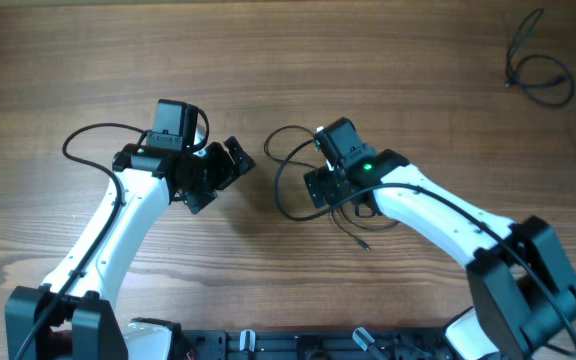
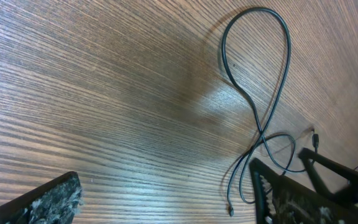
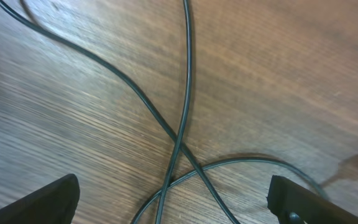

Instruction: Untangle cables

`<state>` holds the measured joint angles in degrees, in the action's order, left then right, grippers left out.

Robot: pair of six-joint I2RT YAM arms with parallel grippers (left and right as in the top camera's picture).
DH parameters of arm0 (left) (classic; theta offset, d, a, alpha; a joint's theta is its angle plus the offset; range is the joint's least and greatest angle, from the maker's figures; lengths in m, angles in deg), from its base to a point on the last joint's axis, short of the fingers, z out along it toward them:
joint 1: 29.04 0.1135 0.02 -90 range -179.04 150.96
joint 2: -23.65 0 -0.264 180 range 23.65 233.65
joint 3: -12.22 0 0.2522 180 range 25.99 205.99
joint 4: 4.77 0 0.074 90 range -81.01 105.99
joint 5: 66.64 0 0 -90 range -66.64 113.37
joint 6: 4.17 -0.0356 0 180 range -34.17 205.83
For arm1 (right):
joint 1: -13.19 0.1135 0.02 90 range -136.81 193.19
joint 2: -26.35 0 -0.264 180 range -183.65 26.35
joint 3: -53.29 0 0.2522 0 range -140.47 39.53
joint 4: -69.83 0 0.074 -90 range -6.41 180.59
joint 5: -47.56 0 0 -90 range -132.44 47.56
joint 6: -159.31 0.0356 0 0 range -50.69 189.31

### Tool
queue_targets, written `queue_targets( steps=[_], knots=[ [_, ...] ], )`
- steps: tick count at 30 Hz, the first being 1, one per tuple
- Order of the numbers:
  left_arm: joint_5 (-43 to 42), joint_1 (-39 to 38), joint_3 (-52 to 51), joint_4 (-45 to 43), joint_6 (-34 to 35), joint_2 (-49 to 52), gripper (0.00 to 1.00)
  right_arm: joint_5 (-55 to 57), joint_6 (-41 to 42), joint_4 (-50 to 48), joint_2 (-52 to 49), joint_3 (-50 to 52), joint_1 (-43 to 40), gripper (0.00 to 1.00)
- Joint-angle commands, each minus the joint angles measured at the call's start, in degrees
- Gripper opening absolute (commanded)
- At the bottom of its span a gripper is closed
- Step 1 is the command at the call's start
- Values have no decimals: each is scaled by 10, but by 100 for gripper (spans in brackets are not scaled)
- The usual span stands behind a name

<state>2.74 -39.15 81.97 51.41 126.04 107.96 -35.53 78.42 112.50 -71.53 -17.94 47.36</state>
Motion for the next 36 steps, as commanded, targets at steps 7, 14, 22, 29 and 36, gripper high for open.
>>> queue_targets(
  steps=[7,14,22,29,36],
  knots=[
    [8,3,3,-1,6,-12,100,-17,0,62,-65,6,0,100],
    [8,3,3,-1,6,-12,100,-85,1,143,-65,7,0,91],
    [8,3,3,-1,6,-12,100,-83,1,117,-65,7,0,15],
    [8,3,3,-1,6,-12,100,-33,0,111,-60,-30,-15,4],
    [8,3,3,-1,6,-12,100,127,-106,157,-19,-123,-79,4]
  ],
)
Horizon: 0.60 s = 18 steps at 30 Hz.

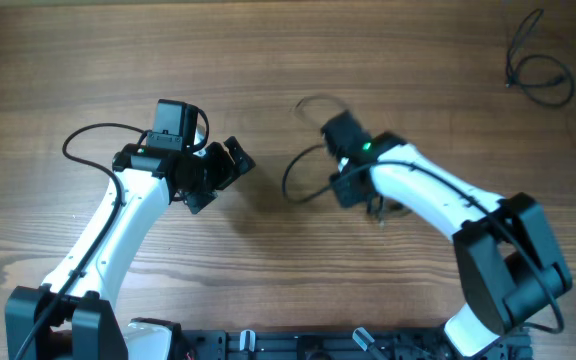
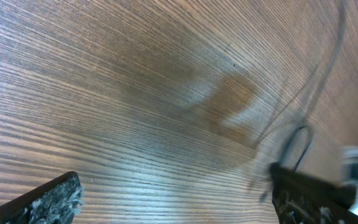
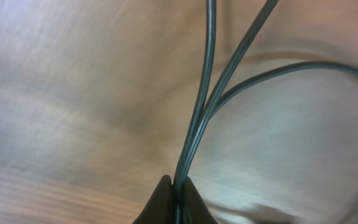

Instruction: Untangle cables

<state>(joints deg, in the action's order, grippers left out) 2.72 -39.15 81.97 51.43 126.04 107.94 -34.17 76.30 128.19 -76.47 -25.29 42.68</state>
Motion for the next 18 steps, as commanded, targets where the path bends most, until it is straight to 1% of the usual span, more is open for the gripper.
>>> queue_targets(
  steps=[1,4,6,9,11,14,18],
  knots=[
    [8,3,3,-2,6,-11,100,143,-118,-5,34,-57,-41,4],
    [8,3,3,-2,6,-11,100,210,-207,-44,36,-60,-66,4],
    [8,3,3,-2,6,-11,100,213,-267,-76,36,-60,-88,4],
    [8,3,3,-2,6,-11,100,212,-330,-142,36,-60,-124,4],
    [8,3,3,-2,6,-11,100,186,-388,-191,36,-60,-151,4],
    [8,3,3,-2,6,-11,100,113,-516,-249,34,-60,-196,4],
    [8,3,3,-2,6,-11,100,96,-641,-311,22,-60,-249,4]
  ],
)
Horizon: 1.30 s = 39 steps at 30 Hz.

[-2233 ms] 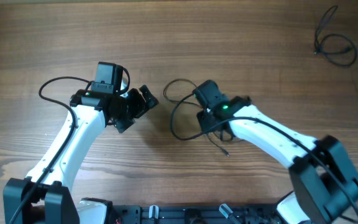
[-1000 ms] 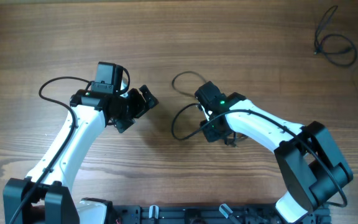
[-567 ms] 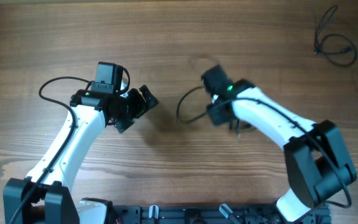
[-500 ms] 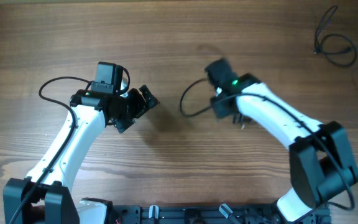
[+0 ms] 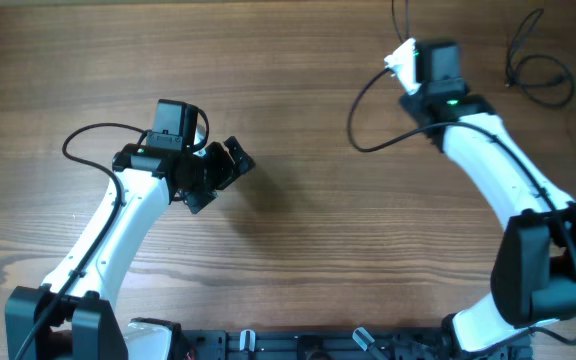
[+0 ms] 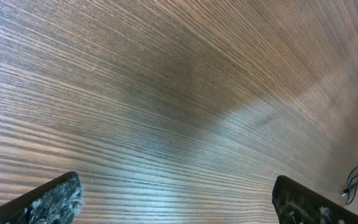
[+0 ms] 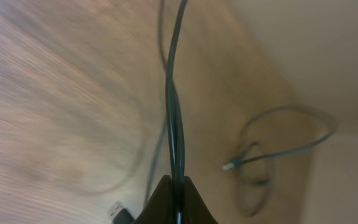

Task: Untangle cables
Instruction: 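Carry the cable to the upper right corner with the right gripper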

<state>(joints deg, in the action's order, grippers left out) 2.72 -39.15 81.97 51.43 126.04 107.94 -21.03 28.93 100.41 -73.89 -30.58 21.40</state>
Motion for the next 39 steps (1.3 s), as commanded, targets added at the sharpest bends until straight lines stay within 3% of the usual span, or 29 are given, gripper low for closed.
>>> queue_targets(
  steps=[1,6,13,16,18,19,20,26,32,39],
  knots=[
    [8,3,3,-2,6,-11,100,-35,-197,-45,-6,-7,-49,4],
    [8,3,3,-2,6,-11,100,-81,-293,-61,-28,-7,-91,5],
    [8,3,3,-2,6,-11,100,-101,-280,-37,-92,-7,-104,5],
    [8,3,3,-2,6,-11,100,-102,-235,-33,-114,-7,-102,5],
    [8,3,3,-2,6,-11,100,-108,-165,-31,-120,-7,-101,21],
    [8,3,3,-2,6,-11,100,-119,-134,-28,-120,-7,-101,78],
    [8,3,3,-2,6,-11,100,-129,-115,-26,-119,-7,-101,100],
    [8,3,3,-2,6,-11,100,-207,-49,3,-73,-7,-99,100],
    [8,3,3,-2,6,-11,100,-356,146,20,76,-7,-99,100],
    [8,3,3,-2,6,-11,100,-384,409,131,271,-7,-99,100]
  ],
)
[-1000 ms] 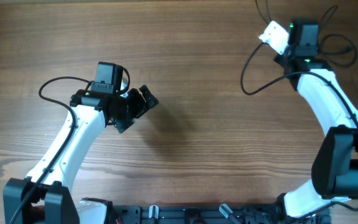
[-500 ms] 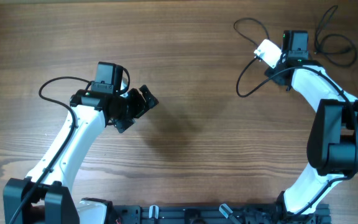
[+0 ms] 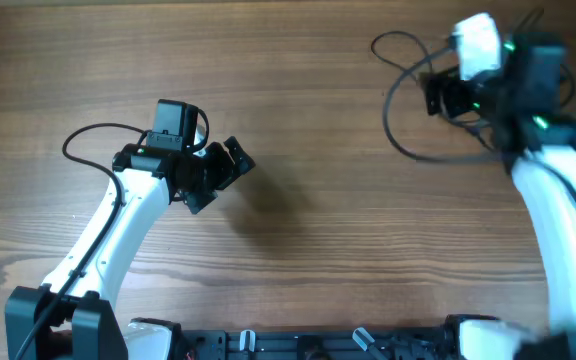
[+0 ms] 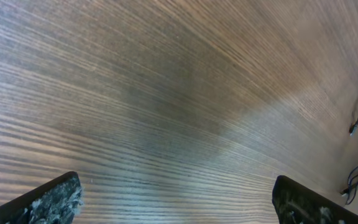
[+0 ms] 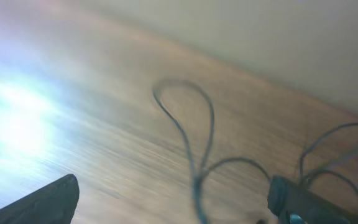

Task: Untangle cables
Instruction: 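Carry the cable to the upper right corner with the right gripper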

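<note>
A thin dark cable (image 3: pixel 388 110) lies in loose loops on the wood at the back right; in the right wrist view the cable (image 5: pixel 194 134) shows blurred as a narrow loop. My right gripper (image 3: pixel 440 96) hangs over it, and the right gripper (image 5: pixel 176 202) is open with nothing between its fingers. My left gripper (image 3: pixel 223 178) stands open over bare wood left of centre; the left gripper (image 4: pixel 176 202) holds nothing. Cable ends show at that view's right edge.
More dark cables lie at the far right: one (image 3: pixel 566 92) partly behind my right arm, another at the table's right edge. A further cable (image 5: pixel 334 146) shows right of the loop. The table top (image 3: pixel 298 250) is brown wood.
My right gripper was shut on the cable at the back, right of centre. Now it is further right and open, and the cable lies on the table under it. The left arm is unmoved.
My right gripper stood open over the crossed cable in the middle of the table. Then it was shut on the cable there, then held it at the back right. Now the cable lies loose at the back right. My left gripper stayed open and still.
</note>
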`<state>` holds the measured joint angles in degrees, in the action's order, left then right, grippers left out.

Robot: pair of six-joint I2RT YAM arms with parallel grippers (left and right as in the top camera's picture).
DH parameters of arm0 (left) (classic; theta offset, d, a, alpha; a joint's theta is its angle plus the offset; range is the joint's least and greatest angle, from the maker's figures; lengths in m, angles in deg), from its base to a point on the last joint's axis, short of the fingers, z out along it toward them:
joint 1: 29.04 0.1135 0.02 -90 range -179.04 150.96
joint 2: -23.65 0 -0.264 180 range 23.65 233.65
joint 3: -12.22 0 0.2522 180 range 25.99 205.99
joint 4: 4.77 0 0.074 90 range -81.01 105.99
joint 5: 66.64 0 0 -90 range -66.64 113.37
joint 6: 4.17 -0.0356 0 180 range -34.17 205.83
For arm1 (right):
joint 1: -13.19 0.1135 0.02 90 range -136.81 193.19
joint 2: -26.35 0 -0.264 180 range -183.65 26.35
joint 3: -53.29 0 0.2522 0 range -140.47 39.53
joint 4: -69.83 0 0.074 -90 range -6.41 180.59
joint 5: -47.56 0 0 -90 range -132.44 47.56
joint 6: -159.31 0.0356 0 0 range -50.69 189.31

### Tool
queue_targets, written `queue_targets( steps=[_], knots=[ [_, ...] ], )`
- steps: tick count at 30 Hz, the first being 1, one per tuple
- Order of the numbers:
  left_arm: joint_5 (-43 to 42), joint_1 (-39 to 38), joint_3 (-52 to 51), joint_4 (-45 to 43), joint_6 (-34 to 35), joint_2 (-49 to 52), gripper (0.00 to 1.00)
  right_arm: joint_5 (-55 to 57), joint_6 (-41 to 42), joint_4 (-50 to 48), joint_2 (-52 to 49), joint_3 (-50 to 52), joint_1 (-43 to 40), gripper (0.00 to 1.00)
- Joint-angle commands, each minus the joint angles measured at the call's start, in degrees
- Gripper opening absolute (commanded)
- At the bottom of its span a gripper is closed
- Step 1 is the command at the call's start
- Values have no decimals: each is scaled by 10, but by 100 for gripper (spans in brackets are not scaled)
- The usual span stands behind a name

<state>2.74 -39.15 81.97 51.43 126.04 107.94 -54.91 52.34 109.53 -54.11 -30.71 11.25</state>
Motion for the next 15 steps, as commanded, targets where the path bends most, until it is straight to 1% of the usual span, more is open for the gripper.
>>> queue_targets(
  steps=[1,2,3,9,12,15],
  knots=[
    [8,3,3,-2,6,-11,100,-45,198,68,105,-6,3,100],
    [8,3,3,-2,6,-11,100,-45,214,92,129,-6,3,100],
    [8,3,3,-2,6,-11,100,-44,236,137,174,-6,3,100],
    [8,3,3,-2,6,-11,100,-44,291,269,270,-6,3,100],
    [8,3,3,-2,6,-11,100,-42,286,346,305,-6,2,100],
    [8,3,3,-2,6,-11,100,-42,274,390,329,-6,3,100]
  ],
)
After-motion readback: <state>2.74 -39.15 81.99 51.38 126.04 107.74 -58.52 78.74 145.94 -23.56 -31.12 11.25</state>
